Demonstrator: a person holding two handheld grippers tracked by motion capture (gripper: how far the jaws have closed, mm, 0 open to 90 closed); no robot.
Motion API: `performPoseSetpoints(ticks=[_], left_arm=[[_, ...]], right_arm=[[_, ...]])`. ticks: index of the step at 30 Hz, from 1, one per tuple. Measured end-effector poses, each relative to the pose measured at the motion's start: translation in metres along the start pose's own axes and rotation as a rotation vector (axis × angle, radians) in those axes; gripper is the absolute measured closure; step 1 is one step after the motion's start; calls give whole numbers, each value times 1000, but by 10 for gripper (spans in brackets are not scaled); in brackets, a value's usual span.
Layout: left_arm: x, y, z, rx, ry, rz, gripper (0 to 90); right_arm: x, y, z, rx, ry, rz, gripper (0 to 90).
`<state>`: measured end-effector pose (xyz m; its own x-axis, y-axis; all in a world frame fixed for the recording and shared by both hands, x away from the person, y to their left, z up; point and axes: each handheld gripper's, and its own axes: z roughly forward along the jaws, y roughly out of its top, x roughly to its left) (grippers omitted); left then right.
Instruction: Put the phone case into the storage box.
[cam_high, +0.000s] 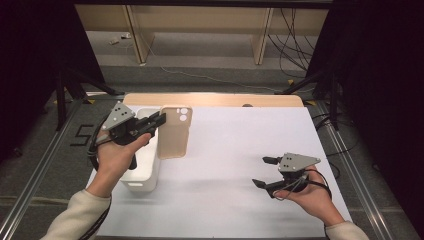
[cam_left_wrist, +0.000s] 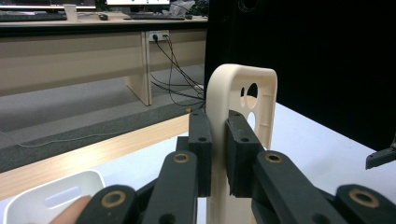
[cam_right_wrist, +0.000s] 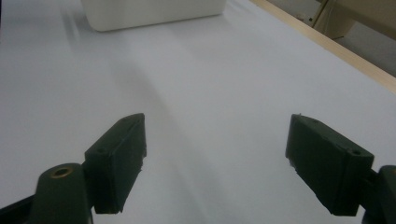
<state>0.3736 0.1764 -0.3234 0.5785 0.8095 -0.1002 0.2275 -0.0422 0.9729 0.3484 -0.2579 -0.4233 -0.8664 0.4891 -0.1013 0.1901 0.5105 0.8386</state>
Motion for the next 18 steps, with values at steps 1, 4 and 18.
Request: performPoseSetpoints(ticks=[1,4,18], left_arm=[[0,0,0,-1,0,-1,820],[2,1,-1,-2,4,0,820],[10,4,-6,-6,25,0,820]], right_arm=[[0,0,0,0,0,1,217],[0,0,0,0,-1,1,217],[-1,0,0,-4,-5,1,214]])
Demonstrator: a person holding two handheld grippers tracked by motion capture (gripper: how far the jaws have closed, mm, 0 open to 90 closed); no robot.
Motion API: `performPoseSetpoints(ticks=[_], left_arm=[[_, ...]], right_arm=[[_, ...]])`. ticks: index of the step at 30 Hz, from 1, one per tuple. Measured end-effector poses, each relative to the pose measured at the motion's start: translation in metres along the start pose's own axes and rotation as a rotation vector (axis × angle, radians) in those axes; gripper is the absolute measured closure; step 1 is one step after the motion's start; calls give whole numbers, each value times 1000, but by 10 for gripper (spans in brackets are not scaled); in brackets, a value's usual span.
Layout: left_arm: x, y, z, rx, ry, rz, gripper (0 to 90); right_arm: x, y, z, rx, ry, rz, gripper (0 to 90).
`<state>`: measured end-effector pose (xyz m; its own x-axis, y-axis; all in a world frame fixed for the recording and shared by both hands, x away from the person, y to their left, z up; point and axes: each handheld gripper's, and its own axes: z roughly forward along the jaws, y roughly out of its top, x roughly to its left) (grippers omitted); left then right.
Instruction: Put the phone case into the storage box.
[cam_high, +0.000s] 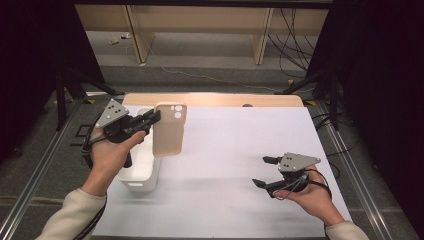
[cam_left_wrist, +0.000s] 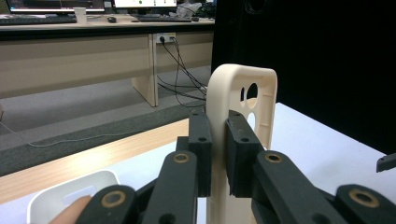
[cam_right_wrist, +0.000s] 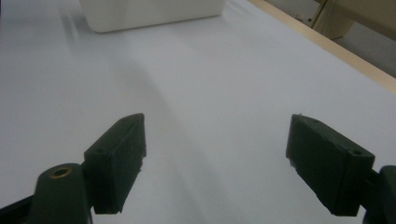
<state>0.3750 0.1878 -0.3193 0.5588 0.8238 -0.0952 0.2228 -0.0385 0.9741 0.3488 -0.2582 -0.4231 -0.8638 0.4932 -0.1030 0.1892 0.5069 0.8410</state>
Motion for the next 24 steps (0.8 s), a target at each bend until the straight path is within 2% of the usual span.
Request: performPoseSetpoints(ticks=[24], left_arm=[[12,2,-6,-1,33,0,820]], right_arm=[[-1,-3,-2,-2,-4,8,214]])
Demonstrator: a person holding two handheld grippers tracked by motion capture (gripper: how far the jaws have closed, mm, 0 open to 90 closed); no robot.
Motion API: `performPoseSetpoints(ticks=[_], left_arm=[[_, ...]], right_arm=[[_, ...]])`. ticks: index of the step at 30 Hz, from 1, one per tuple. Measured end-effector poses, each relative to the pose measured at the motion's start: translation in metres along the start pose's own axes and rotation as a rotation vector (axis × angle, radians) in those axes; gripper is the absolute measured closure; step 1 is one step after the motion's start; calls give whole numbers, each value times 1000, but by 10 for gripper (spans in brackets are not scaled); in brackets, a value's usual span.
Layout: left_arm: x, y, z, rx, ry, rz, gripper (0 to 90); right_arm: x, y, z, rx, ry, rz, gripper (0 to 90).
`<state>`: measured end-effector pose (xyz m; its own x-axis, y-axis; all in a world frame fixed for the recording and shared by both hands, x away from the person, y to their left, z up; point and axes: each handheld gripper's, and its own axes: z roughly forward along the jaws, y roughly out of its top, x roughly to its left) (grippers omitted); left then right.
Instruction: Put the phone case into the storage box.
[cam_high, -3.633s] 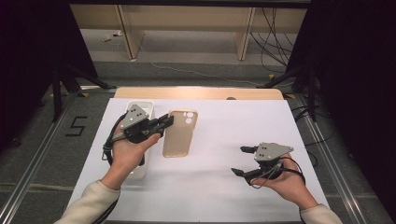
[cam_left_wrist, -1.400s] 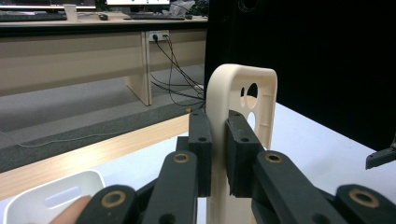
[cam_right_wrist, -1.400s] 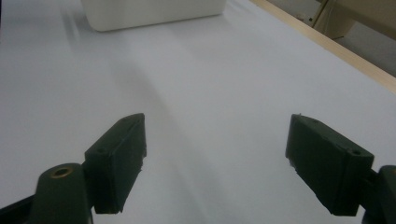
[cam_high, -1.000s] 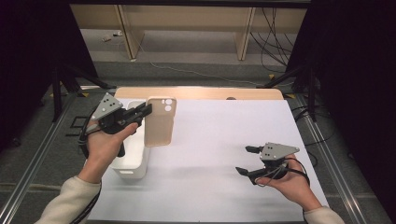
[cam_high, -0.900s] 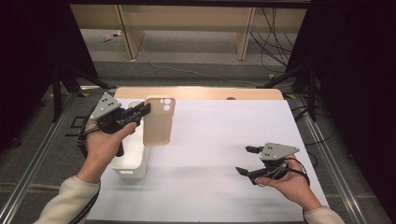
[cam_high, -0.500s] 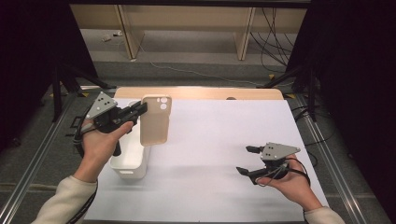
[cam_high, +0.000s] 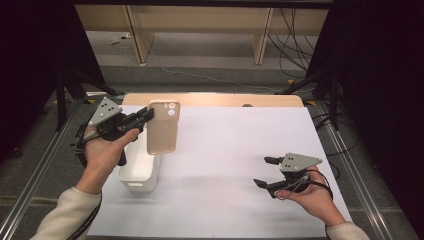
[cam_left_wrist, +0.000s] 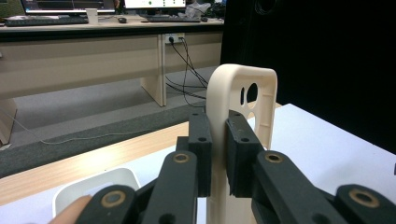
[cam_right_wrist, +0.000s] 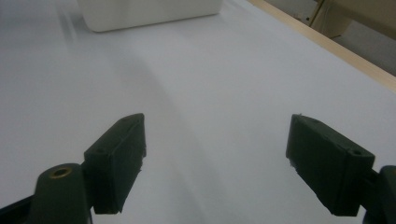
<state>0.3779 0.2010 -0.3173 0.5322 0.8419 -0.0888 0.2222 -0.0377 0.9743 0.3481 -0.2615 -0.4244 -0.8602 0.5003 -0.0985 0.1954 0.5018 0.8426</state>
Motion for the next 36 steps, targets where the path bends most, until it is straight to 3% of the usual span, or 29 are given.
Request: performPoseSetpoints(ticks=[36], left_arm=[[24,2,-9,-5,55,0,819]], right_arm=[[0,0,0,2,0,2,214]])
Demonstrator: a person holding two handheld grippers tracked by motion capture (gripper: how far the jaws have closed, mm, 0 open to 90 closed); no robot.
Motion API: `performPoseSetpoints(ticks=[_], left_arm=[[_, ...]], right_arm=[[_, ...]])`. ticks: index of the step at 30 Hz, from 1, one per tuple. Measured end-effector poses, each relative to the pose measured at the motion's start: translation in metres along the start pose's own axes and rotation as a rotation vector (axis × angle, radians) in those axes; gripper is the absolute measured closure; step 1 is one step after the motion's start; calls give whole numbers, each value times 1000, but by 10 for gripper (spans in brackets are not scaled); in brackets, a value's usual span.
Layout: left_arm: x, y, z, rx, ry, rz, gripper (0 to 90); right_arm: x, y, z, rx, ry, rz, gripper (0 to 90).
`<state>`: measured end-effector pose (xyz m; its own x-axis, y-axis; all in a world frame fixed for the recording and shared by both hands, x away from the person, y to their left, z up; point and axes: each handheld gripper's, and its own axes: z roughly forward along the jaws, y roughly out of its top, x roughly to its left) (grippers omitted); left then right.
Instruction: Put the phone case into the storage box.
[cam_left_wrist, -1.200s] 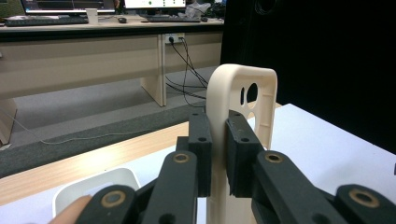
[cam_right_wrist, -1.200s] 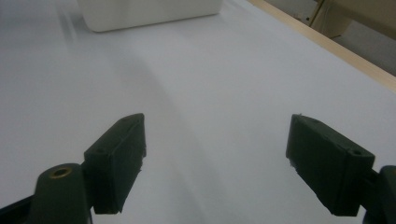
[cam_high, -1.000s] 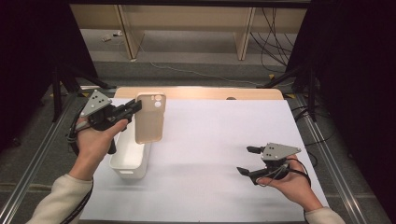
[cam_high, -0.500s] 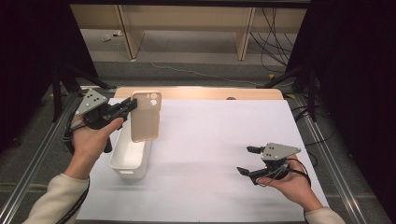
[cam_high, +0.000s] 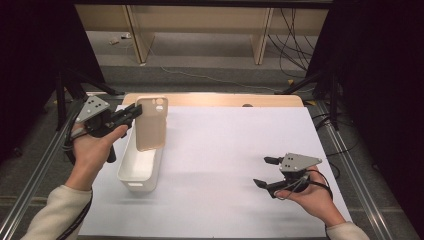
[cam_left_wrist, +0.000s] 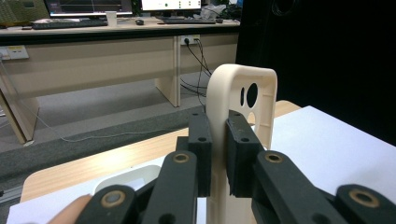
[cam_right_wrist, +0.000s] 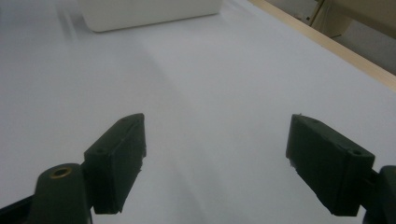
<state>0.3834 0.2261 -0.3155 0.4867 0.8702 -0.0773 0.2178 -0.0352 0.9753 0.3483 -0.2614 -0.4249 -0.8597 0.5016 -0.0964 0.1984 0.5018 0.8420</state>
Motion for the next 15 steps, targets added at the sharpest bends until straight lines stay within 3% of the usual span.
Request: performPoseSetpoints(ticks=[15], left_arm=[[8,-1,0,4,14,5,818]], right_arm=[[0,0,0,-2,0,1,215]])
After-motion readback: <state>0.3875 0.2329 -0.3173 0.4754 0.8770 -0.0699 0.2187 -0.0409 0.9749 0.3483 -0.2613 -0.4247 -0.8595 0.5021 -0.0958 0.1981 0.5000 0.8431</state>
